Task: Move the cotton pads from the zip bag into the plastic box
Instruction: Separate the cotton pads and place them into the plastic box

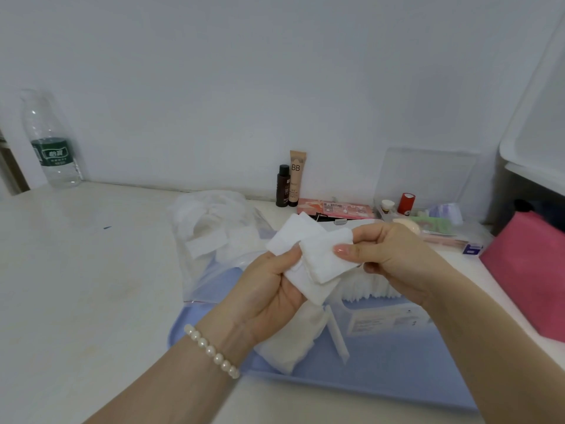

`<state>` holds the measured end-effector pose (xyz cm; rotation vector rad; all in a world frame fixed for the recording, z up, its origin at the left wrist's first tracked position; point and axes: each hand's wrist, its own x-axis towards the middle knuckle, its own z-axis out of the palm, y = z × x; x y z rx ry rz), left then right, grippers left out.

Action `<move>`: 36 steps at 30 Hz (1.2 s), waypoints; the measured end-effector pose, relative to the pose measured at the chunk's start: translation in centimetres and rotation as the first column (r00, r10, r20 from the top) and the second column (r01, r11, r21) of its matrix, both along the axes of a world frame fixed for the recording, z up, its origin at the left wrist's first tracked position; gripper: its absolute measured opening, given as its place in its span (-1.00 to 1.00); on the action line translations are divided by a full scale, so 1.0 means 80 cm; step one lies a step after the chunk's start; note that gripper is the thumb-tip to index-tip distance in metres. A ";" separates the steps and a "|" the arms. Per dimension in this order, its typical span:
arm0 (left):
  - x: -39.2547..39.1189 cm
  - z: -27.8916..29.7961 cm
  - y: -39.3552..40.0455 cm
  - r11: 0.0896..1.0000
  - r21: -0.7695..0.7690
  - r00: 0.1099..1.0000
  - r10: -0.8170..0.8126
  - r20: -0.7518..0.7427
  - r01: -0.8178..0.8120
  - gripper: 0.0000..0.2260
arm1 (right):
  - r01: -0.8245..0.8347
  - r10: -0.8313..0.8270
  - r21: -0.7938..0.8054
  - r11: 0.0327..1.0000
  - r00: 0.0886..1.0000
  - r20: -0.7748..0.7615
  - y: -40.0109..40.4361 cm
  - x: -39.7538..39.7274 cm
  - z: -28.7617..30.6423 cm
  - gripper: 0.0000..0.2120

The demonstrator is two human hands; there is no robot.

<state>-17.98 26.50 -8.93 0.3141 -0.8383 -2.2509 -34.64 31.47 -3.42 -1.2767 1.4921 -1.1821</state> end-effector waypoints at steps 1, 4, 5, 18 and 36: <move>0.000 0.000 0.000 1.000 0.013 1.000 0.003 -0.005 -0.003 -0.53 | 0.013 -0.013 -0.007 1.000 1.000 -0.018 -0.001 0.001 -0.001 -0.93; 0.000 0.008 0.005 0.999 0.048 1.000 0.017 -0.025 -0.016 -0.60 | 0.071 -0.073 -0.034 0.997 0.997 -0.034 0.001 0.009 -0.001 -0.86; 0.000 0.010 0.007 0.998 0.058 0.999 0.024 -0.035 -0.022 -0.58 | 0.103 -0.106 -0.057 0.993 0.993 -0.047 0.001 0.012 -0.002 -0.81; 0.003 0.021 0.015 0.996 0.061 0.994 0.063 -0.085 -0.058 -0.61 | 0.231 -0.303 -0.287 0.930 0.922 -0.241 0.003 0.036 -0.008 -0.79; -0.005 0.011 0.023 0.994 -0.074 0.994 -0.074 0.082 0.080 -0.54 | -0.065 0.071 -0.029 0.997 0.941 0.330 0.017 0.011 0.026 -0.74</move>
